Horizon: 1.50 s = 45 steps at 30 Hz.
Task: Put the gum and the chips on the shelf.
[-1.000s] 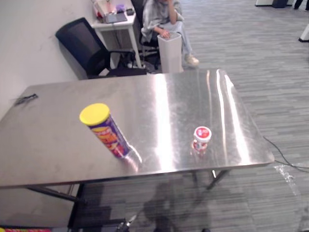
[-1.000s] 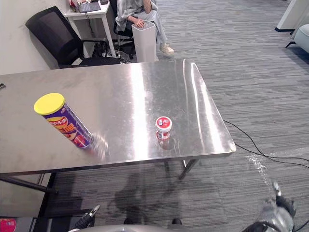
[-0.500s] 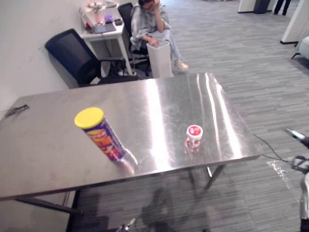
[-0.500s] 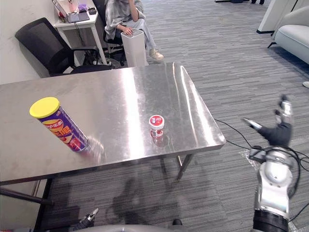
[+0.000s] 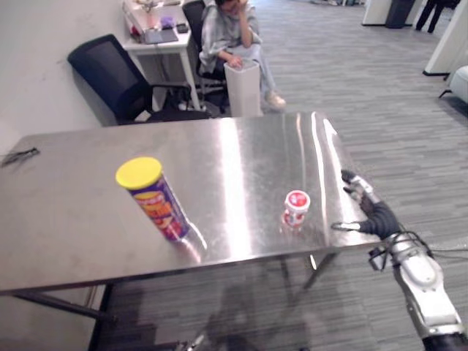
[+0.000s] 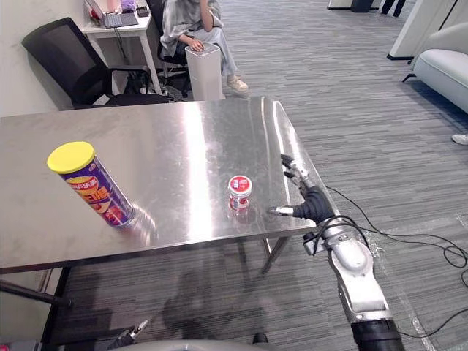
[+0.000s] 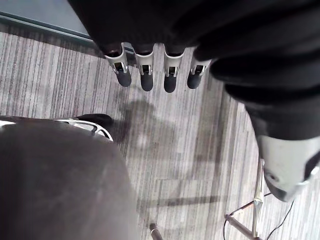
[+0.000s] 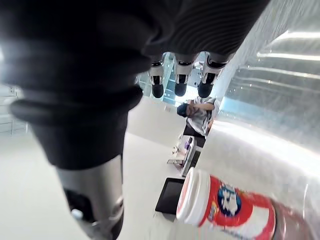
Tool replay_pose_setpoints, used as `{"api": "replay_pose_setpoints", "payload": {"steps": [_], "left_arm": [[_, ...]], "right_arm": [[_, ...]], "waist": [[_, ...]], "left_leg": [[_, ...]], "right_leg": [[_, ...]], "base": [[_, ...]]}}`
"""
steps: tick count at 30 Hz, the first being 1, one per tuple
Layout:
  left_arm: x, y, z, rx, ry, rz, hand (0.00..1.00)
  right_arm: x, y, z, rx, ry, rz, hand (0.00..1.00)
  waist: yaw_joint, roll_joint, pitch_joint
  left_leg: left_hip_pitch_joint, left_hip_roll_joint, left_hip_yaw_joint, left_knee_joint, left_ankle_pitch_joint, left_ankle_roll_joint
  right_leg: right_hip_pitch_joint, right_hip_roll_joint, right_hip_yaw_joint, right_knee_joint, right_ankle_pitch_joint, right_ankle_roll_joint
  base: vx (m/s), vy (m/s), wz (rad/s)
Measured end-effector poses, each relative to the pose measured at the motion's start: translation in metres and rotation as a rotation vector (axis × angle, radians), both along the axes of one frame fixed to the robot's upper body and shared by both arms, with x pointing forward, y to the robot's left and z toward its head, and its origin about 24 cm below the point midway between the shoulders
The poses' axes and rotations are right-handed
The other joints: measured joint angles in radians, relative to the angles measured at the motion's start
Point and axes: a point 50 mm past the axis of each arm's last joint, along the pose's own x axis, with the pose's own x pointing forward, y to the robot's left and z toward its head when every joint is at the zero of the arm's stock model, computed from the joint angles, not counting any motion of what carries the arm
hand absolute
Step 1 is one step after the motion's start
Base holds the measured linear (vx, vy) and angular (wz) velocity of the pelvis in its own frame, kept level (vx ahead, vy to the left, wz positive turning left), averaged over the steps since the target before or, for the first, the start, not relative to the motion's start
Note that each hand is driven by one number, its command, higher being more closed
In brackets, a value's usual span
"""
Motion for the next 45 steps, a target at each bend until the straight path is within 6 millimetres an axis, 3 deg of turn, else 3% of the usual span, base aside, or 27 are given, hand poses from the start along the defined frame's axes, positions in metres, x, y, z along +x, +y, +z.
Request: {"api": "replay_pose_setpoints", "payload": {"steps": [25, 38, 39, 45], "left_arm": [[-0.002, -0.004, -0.001, 0.009, 0.012, -0.026, 0.0], [0.002, -0.003, 0.0, 0.012, -0.001, -0.029, 0.0], [0.002, -0.003, 0.0, 0.013, -0.001, -0.029, 0.0], [0.004, -0.002, 0.001, 0.019, -0.006, -0.029, 0.0]], "right_arm": [[0.029, 0.015, -0.046, 0.119, 0.186, -0.118, 0.0], [0.037, 0.037, -0.048, 0.171, 0.195, -0.077, 0.0], [0.037, 0.04, -0.048, 0.167, 0.196, -0.066, 1.0], [0.042, 0.05, -0.049, 0.163, 0.209, -0.034, 1.0]], "waist": [[0.037, 0.022, 0.016], [0.041, 0.017, 0.037], [0.041, 0.016, 0.038], [0.042, 0.01, 0.042]], "left_leg": [[-0.004, -0.009, -0.056, -0.001, 0.005, 0.007], [-0.003, -0.01, -0.061, -0.006, 0.005, 0.007], [-0.002, -0.01, -0.06, -0.006, 0.005, 0.007], [-0.001, -0.009, -0.059, -0.007, 0.006, 0.006]], "right_leg": [[0.043, -0.006, -0.062, -0.031, 0.0, 0.0], [0.051, -0.005, -0.069, -0.038, 0.0, 0.0], [0.052, -0.005, -0.069, -0.038, 0.0, 0.0], [0.055, -0.005, -0.071, -0.039, 0.0, 0.0]], "base": [[0.0, -0.016, 0.06], [0.0, -0.004, 0.01], [0.0, 0.0, 0.0], [0.0, 0.0, 0.0]]}}
